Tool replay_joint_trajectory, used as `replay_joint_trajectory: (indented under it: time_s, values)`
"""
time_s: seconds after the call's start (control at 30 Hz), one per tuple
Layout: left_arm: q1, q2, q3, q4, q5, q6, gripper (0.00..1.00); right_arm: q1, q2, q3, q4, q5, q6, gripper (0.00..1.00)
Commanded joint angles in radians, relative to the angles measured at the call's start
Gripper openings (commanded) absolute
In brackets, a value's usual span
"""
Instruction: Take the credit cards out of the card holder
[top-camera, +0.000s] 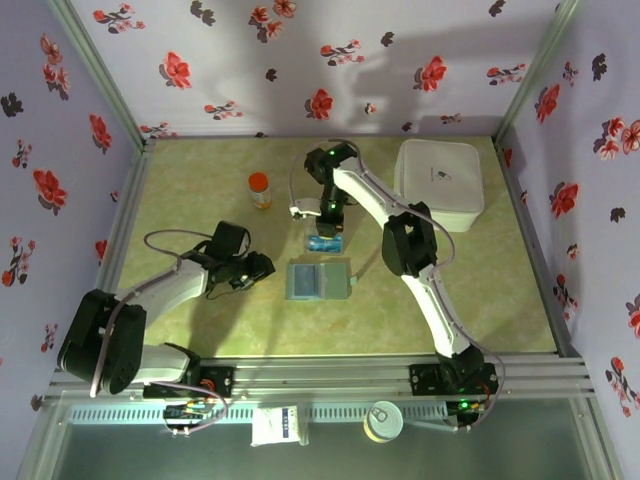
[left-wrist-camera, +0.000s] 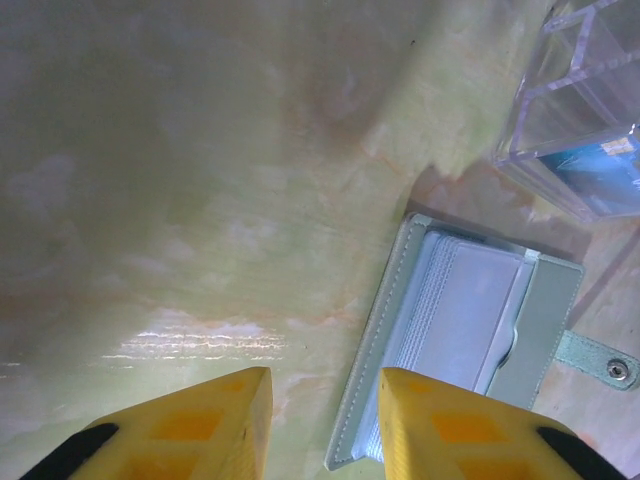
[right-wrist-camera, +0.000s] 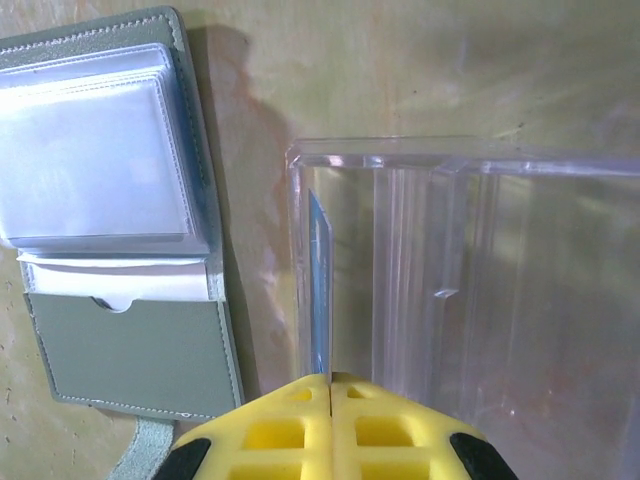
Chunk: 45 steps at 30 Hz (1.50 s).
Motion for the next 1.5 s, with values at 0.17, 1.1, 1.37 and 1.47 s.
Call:
replay_joint_trajectory:
  time_s: [0.17,1.1,1.37,1.47]
  values:
    - [0.013,0.028,0.042,-0.017,-0.005,0.005,0.33,-0.015,0.028,0.043,-0.021,-0.011,-0.007,0.16]
    - [0.000,0.134,0.134,0.015,0.076,0.084,0.29,0.025,-0.487,-0.608,0.706,0.035,0.984,0.32]
    - [-0.025,0.163,0.129,0.023,0.114,0.098,0.22,0.124,-0.686,-0.971,1.026,0.064,1.424,0.31]
    - [-0.041,0.178,0.129,0.028,0.125,0.099,0.20,0.161,-0.713,-1.032,1.034,0.089,1.509,0.29]
